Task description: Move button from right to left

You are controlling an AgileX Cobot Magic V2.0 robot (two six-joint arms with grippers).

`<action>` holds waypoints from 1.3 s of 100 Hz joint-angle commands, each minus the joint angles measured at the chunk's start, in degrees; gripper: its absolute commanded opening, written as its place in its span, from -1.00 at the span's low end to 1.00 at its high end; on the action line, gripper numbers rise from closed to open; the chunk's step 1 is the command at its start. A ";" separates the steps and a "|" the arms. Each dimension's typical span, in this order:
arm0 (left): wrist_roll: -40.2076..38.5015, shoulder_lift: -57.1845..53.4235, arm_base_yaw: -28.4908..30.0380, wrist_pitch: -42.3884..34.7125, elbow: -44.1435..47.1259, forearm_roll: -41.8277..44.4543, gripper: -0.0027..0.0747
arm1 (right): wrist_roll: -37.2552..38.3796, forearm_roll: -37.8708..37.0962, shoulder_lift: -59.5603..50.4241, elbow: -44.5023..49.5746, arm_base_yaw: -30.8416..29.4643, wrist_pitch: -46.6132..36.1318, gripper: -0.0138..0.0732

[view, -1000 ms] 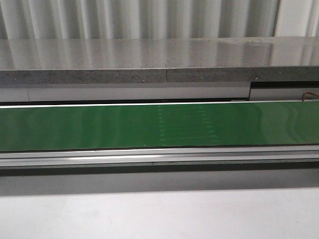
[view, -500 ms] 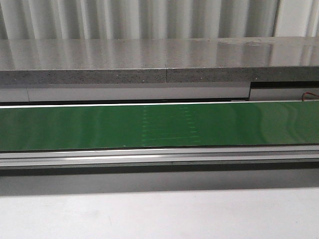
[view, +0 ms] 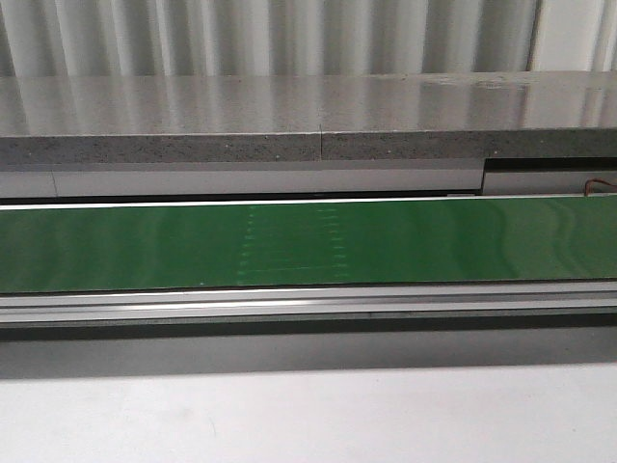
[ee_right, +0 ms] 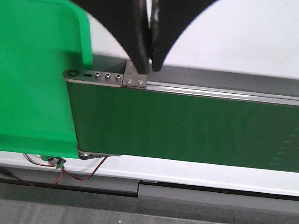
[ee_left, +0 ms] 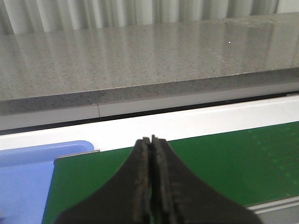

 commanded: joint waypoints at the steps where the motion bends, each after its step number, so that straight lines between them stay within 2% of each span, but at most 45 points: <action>1: -0.88 -0.13 -0.19 -8.93 0.12 2.17 -0.99 | -0.32 -0.40 0.53 -1.42 0.15 -4.51 -0.83; 18: -10.94 -3.07 0.94 -12.41 3.89 11.43 -0.99 | -0.32 -0.40 0.53 -1.42 0.15 -4.51 -0.83; 32: -13.20 -5.37 2.67 -14.91 7.68 15.46 -0.99 | -0.32 -0.40 0.53 -1.42 0.15 -4.51 -0.83; 80: -15.44 -17.91 3.20 -17.97 21.60 15.49 -0.99 | -0.32 -0.40 0.53 -1.42 0.15 -4.51 -0.83; 90: -15.42 -17.67 3.20 -21.47 25.14 15.23 -0.99 | -0.32 -0.40 0.53 -1.42 0.15 -4.45 -0.83; 130: -15.42 -17.67 3.20 -19.46 25.17 15.14 -0.98 | -0.32 -0.40 0.53 -1.42 0.15 -4.45 -0.83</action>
